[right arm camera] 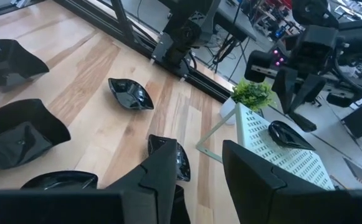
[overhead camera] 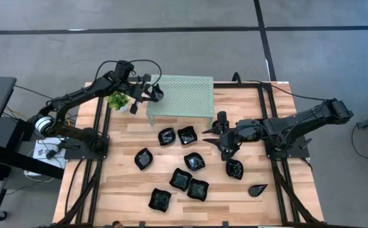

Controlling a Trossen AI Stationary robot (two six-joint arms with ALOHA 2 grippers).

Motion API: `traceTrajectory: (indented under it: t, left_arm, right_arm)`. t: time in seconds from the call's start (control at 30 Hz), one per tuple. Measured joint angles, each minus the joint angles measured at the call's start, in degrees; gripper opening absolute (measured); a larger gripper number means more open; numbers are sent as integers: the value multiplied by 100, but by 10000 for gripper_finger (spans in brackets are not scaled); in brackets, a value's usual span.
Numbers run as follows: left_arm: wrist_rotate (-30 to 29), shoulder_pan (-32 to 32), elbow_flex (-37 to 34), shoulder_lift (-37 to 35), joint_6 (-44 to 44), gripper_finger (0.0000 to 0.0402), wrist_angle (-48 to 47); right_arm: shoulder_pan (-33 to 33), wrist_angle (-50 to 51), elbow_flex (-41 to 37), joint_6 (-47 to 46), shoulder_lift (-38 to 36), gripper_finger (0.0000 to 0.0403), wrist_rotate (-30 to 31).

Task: Pick & Place Mini shaped plates
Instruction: Stack the drop shaped plate on top of the other drop shaped plate on the shelf

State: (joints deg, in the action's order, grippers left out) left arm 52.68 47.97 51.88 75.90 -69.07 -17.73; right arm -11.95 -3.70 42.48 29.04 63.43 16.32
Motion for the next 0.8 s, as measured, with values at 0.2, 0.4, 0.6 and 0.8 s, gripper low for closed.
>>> traceTrajectory:
  t: [0.2, 0.4, 0.6, 0.8]
  left_arm:
    - [-487, 1, 1, 0, 25, 9, -27]
    - [-571, -3, 0, 0, 30, 9, -29]
    - [-971, -3, -1, 17, 226, 9, -100]
    - [-1063, -71, 0, 25, 225, 9, -161]
  right_arm:
    - [13, 0, 0, -4, 0, 123, 0]
    - [11, -2, 0, -13, 1, 123, 0]
    - [11, -2, 0, -15, 1, 123, 0]
    - [9, -2, 0, -13, 1, 123, 0]
